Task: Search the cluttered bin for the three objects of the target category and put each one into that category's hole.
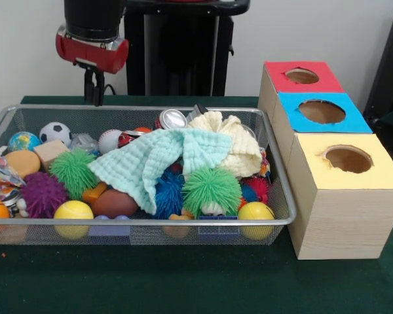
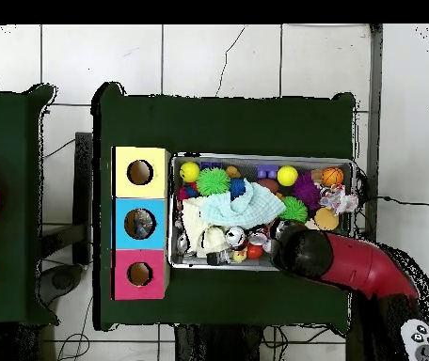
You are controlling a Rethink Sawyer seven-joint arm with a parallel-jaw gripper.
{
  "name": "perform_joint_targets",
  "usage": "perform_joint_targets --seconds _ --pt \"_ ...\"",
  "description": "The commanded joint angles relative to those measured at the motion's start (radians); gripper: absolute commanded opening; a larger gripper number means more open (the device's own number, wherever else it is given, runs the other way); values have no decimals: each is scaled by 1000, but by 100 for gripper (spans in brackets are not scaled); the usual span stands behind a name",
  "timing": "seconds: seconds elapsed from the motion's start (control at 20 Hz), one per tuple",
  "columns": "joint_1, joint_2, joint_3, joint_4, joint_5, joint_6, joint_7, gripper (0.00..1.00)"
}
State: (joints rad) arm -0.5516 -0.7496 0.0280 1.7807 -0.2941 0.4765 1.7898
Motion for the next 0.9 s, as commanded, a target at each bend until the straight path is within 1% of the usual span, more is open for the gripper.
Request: perform_joint_targets --seconds 0.05,0.25,0.4,0.6,0.7,0.75,0.9 --pt "-48 187 44 -31 -59 -181 71 0" --pt "-70 259 47 -64 -82 -285 62 0" --pt "-62 315 34 -98 -90 -329 66 0" --pt "-53 394 13 -158 -104 -352 50 0" --pt "-49 398 6 -164 -113 -363 43 0" --pt "-53 400 7 -157 -113 -365 51 100" --pt "-34 402 -13 -159 -94 -346 73 100"
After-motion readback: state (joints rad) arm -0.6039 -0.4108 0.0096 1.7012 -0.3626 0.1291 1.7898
